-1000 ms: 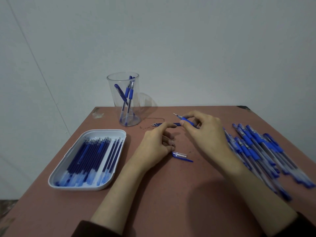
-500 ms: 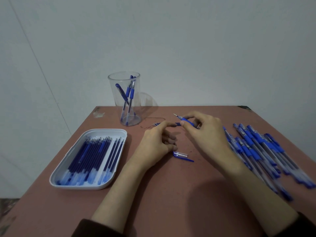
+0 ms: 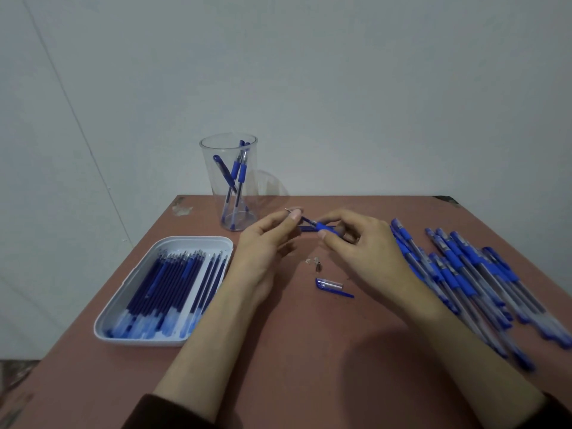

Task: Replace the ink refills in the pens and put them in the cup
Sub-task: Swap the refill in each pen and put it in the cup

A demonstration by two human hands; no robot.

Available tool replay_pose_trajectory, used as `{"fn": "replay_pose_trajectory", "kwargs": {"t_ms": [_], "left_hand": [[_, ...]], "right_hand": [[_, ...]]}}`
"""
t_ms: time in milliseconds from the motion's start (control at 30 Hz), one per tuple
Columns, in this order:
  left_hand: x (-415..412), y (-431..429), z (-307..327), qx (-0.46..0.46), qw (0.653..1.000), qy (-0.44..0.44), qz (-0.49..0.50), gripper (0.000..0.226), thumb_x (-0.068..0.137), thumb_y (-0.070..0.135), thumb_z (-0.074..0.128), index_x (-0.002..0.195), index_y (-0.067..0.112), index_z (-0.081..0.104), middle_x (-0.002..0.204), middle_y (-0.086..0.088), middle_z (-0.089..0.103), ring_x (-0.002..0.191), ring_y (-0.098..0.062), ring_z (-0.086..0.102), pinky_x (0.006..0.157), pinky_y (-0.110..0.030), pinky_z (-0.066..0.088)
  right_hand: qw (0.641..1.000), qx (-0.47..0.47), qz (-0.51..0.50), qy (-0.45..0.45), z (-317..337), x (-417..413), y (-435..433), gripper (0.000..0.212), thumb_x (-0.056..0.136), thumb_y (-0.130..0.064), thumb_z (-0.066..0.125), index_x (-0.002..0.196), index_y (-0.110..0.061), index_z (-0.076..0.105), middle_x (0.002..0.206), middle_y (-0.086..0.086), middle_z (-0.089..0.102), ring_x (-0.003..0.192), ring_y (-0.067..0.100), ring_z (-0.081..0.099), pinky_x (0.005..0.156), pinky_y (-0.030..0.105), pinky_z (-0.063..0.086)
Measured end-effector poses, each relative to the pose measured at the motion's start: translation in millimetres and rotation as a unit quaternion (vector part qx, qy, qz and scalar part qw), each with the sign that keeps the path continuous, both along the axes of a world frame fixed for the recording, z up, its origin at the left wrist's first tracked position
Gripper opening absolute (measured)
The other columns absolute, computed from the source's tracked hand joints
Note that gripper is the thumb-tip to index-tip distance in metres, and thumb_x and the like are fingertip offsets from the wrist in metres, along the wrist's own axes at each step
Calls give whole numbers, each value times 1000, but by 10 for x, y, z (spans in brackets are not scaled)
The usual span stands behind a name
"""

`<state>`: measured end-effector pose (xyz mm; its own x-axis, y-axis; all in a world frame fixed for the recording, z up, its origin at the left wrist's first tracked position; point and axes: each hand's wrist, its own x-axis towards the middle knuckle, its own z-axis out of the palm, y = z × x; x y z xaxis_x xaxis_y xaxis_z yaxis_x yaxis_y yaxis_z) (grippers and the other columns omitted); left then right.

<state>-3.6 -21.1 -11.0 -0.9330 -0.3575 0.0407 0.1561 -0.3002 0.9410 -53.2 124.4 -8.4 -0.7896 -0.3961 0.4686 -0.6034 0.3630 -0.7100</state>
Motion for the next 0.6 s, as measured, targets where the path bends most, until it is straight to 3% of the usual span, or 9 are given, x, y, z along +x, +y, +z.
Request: {"fn": "replay_pose_trajectory", "kwargs": {"t_ms": [133,233,400,467,600], "left_hand": [[0,-72,59,116,993,21,32,7,92,17,58,86,13,61,85,-4,73,73,-12,71,62,-19,56],[0,-112,58,152,984,44,85,8,93,15,57,87,10,59,75,-2,73,69,-13,71,60,-19,55],[18,-181,56,200,957,93,187,6,90,7,60,88,6,55,88,-8,66,67,-13,71,61,-19,57],[14,-173,56,181,956,101,206,10,88,3,62,83,7,56,82,-6,66,68,-14,71,57,-17,55],[-100,-172,89,55,974,79,206,7,84,0,67,84,5,63,80,-8,66,74,-19,68,68,-19,57]], "right_hand": [[998,46,-33,23,-7,-48,46,11,83,-27,66,86,-38,68,66,-7,60,60,4,50,58,24,44],[994,85,-61,33,16,-85,86,14,82,-26,66,83,-41,64,65,-13,59,61,2,52,58,19,39],[987,85,-129,32,51,-201,216,15,82,-19,62,88,-30,68,66,-19,57,65,2,53,63,25,38],[984,72,-161,26,44,-240,262,14,83,-18,62,91,-26,70,64,-19,55,64,4,52,61,26,37],[983,23,-184,5,43,-270,292,12,84,-18,62,92,-22,70,64,-14,56,64,7,53,60,27,40]]}}
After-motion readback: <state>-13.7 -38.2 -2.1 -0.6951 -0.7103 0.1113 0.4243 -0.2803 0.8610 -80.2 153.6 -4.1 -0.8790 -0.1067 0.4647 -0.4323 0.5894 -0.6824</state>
